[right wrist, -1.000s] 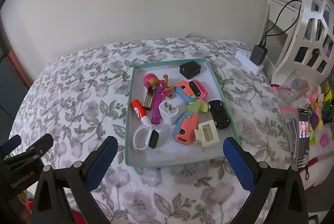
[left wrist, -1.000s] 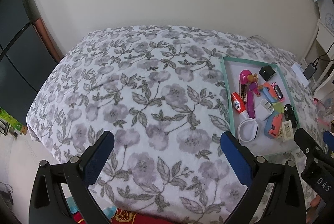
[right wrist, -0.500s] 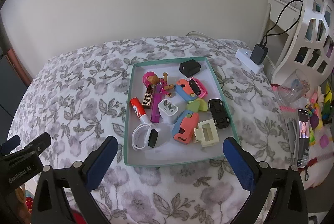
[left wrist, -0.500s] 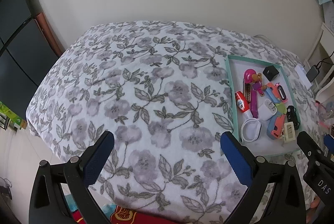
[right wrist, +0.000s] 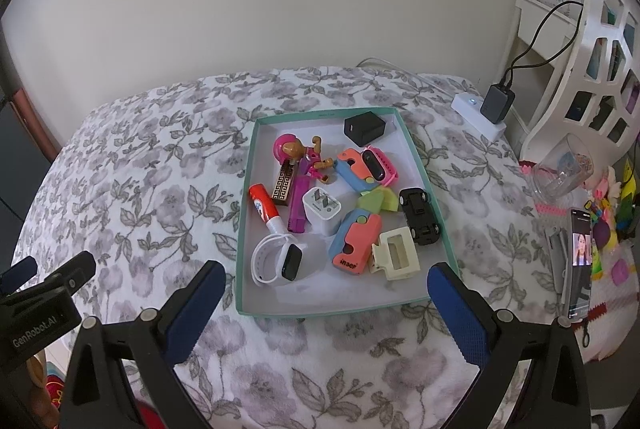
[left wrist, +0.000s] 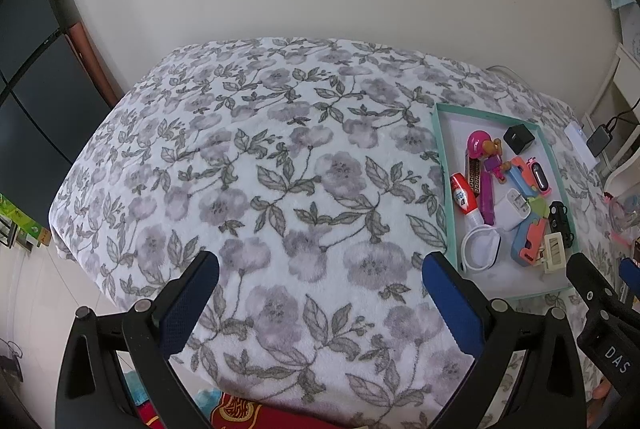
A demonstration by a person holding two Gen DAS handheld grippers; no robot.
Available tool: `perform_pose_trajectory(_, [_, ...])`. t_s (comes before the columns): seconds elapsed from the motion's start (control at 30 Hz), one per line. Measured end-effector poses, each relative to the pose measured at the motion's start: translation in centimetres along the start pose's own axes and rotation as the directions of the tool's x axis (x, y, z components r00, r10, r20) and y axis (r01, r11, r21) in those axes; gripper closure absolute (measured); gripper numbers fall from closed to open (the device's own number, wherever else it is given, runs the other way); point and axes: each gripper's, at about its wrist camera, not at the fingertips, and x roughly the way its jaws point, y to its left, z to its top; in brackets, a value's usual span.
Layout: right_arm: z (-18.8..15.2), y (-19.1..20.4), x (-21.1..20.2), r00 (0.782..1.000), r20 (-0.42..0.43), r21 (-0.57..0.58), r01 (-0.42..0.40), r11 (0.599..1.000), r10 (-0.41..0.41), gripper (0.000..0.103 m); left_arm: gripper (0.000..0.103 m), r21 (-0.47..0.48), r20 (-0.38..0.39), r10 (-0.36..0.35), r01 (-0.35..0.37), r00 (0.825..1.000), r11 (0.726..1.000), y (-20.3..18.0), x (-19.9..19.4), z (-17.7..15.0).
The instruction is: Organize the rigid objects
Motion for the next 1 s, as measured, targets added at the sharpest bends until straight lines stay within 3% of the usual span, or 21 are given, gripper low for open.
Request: perform_pose_trajectory(1.0, [0.05,0.10,0.15,1.000,-0.004,-0.002,0.002,1.000,-0.002,0.001,0.002,-0.001,-0.018,0.011,-0.011,1.000,1.000,0.10,0.33,-0.14])
